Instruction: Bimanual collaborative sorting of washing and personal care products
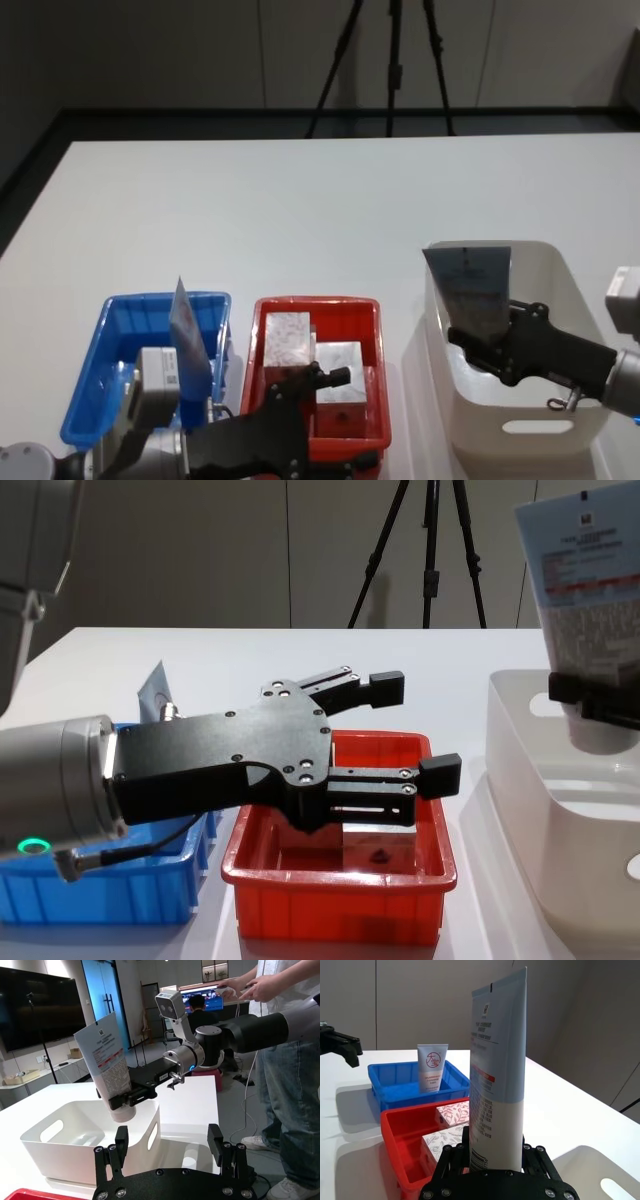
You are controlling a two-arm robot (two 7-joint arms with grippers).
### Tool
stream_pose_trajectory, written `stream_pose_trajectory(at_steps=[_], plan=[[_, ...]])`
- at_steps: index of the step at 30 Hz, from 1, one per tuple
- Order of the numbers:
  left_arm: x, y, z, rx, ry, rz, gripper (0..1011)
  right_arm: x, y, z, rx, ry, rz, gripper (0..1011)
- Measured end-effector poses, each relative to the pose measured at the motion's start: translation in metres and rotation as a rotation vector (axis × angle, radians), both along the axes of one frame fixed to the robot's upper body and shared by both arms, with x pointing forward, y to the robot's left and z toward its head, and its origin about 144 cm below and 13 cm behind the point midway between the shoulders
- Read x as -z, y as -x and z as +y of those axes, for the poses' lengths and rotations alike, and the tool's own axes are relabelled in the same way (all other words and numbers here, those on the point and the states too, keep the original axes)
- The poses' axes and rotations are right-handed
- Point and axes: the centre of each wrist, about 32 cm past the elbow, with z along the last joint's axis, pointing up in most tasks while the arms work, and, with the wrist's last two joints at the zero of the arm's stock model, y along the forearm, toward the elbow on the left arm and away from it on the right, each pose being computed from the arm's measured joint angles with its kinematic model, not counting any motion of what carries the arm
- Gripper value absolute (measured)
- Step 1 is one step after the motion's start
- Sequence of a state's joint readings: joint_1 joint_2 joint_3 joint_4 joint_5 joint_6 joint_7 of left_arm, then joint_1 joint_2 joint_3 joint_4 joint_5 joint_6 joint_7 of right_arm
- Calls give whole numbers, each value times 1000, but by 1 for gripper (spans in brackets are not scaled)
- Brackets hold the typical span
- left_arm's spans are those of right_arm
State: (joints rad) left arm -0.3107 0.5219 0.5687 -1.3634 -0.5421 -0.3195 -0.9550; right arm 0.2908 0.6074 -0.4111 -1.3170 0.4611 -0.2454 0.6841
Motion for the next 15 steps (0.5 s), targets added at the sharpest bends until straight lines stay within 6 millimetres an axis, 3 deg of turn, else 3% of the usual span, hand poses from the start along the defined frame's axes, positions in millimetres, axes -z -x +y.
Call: stream_pose_trajectory(at_steps=[15], plan=[[0, 0, 0, 0, 0, 0, 1001, -4, -13, -7, 148, -5, -18, 473]])
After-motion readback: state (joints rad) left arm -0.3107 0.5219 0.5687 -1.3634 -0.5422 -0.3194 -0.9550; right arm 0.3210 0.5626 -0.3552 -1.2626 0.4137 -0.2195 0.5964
